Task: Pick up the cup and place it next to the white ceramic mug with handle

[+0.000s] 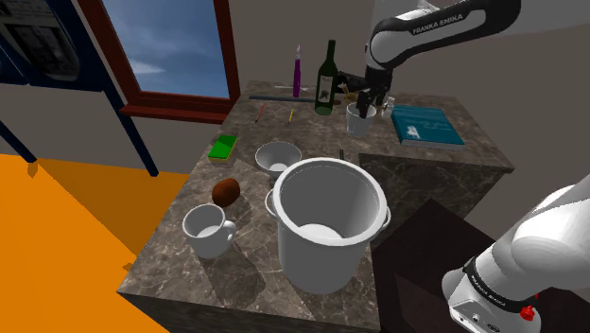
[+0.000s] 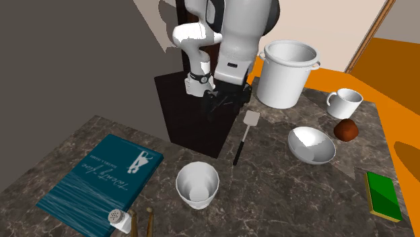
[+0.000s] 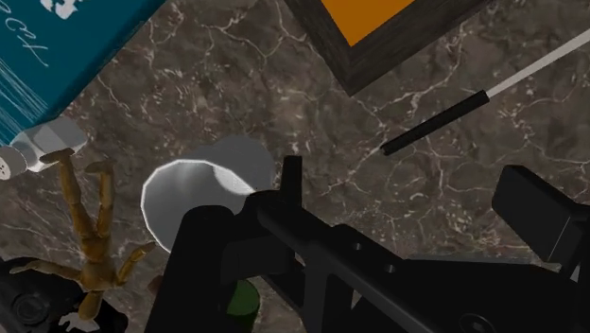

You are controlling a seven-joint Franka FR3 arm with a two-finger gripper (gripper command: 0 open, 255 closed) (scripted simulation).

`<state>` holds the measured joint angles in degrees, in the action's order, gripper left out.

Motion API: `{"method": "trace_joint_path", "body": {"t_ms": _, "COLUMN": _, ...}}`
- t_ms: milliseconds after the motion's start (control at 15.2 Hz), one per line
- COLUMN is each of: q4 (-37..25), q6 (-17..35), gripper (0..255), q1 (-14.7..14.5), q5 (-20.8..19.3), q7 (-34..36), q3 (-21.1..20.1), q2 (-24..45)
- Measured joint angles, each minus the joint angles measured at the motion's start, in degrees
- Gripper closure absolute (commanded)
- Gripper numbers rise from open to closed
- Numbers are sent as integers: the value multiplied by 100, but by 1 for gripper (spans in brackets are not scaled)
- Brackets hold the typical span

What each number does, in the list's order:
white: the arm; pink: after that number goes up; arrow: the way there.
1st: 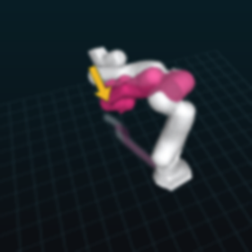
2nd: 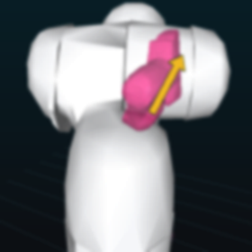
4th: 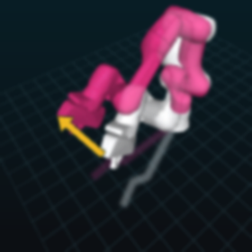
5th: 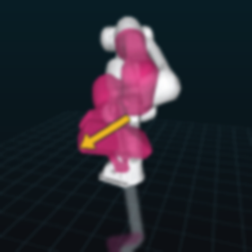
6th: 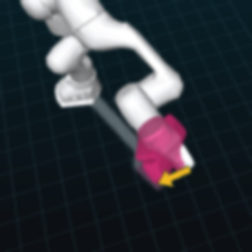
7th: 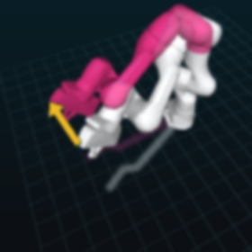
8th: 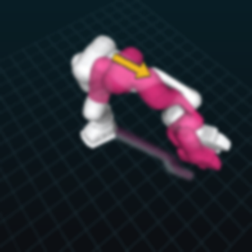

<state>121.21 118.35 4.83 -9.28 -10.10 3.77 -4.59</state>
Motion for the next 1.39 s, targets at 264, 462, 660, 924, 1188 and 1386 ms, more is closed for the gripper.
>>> {"method": "trace_joint_path", "body": {"t_ms": 264, "q4": -690, "q6": 170, "gripper": 0, "q1": 82, "q5": -27, "q7": -122, "q3": 85, "q2": 877}}
{"method": "trace_joint_path", "body": {"t_ms": 462, "q4": -1314, "q6": 234, "gripper": 0, "q1": 141, "q5": -23, "q7": -202, "q3": 130, "q2": 1576}}
{"method": "trace_joint_path", "body": {"t_ms": 660, "q4": -1900, "q6": 276, "gripper": 0, "q1": 208, "q5": -18, "q7": -279, "q3": 167, "q2": 2214}}
{"method": "trace_joint_path", "body": {"t_ms": 924, "q4": -2335, "q6": 317, "gripper": 0, "q1": 267, "q5": -5, "q7": -342, "q3": 191, "q2": 2699}}
{"method": "trace_joint_path", "body": {"t_ms": 1188, "q4": -2312, "q6": 540, "gripper": 0, "q1": 308, "q5": -2, "q7": -356, "q3": 203, "q2": 2893}}
{"method": "trace_joint_path", "body": {"t_ms": 1386, "q4": -2252, "q6": 674, "gripper": 0, "q1": 320, "q5": -7, "q7": -350, "q3": 208, "q2": 2967}}
